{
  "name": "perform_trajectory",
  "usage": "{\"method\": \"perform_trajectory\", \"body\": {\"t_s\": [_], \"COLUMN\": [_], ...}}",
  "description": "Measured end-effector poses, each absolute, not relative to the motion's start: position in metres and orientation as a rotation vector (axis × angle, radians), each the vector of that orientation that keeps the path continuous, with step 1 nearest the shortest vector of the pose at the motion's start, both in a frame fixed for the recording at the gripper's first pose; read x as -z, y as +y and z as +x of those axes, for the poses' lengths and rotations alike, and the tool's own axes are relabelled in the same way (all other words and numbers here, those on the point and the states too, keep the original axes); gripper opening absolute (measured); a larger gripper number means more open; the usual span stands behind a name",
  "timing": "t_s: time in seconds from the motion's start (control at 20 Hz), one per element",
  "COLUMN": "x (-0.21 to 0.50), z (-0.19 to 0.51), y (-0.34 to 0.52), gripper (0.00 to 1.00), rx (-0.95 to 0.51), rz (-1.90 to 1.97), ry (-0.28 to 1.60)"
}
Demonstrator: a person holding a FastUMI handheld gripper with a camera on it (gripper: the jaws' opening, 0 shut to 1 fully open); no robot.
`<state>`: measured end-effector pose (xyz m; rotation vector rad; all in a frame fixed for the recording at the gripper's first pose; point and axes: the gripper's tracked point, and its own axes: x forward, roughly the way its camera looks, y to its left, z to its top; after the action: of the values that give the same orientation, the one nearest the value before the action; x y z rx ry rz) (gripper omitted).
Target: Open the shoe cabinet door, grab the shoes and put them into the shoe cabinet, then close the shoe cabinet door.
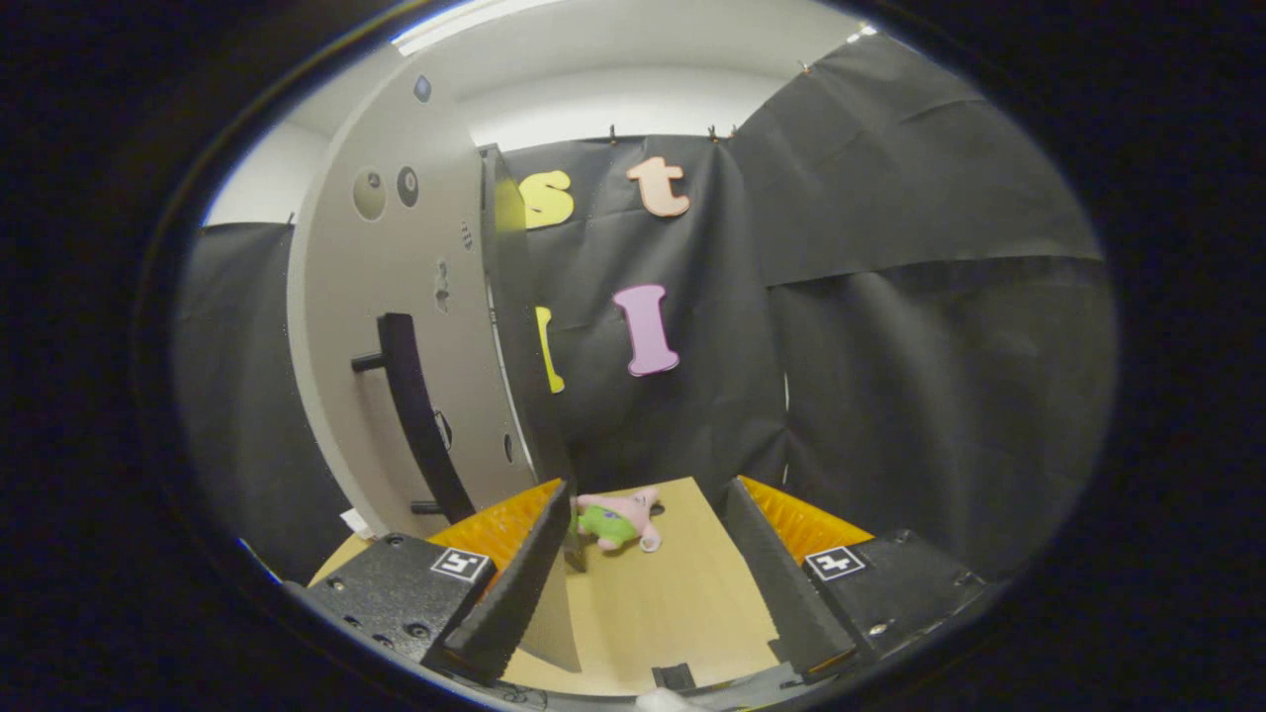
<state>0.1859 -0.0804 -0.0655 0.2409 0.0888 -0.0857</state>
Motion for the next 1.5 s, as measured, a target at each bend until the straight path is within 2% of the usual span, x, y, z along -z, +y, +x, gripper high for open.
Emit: {"method": "perform_trajectory", "body": {"t_s": [0.45,1.15,1.35,1.5], "x": [0.075,0.053,0.050,0.045], "z": [0.206,0.215,0.215,0.216], "y": [-0.059,-0.034,-0.026,-0.012], "gripper": [1.00,1.00,0.94,0.95], "rx": [-0.126,-0.200,-0.205,-0.204], "rz": [0.301,0.315,0.272,0.226], "ry": [0.138,0.109,0.111,0.109]}}
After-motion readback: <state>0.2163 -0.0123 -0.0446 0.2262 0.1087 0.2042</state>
